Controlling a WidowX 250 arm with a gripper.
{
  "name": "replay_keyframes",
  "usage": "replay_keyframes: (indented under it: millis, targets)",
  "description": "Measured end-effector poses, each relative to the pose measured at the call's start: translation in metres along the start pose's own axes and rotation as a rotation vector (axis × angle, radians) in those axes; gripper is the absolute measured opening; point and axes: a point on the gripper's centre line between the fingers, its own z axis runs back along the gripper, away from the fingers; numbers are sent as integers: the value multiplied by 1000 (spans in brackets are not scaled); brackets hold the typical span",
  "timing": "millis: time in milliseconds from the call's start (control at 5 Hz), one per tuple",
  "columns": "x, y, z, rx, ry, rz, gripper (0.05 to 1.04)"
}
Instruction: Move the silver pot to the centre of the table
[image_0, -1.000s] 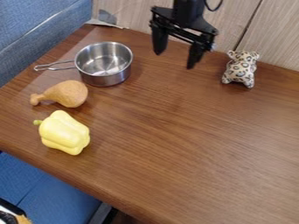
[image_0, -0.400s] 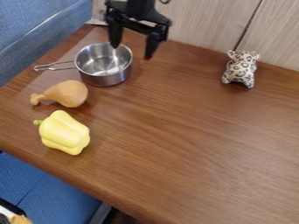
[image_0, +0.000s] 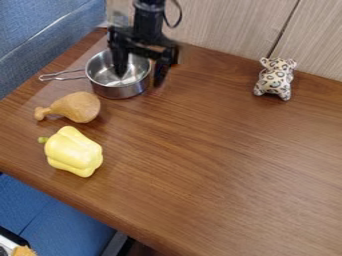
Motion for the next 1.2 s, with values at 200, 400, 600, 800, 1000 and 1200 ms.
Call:
replay_keyframes:
  millis: [200,400,600,800,1000,1200]
  targets:
    - [4,-6,-8,-24,8,-17,949]
    - [8,-5,-8,-15,-17,-9,660]
    - [8,-4,-9,-8,-21,-5,354]
    - [7,-5,-9,-2,-15,-10,147]
    - [6,-6,-8,8,-7,-16,81]
    - [10,-6,-1,19,-18,-23,79]
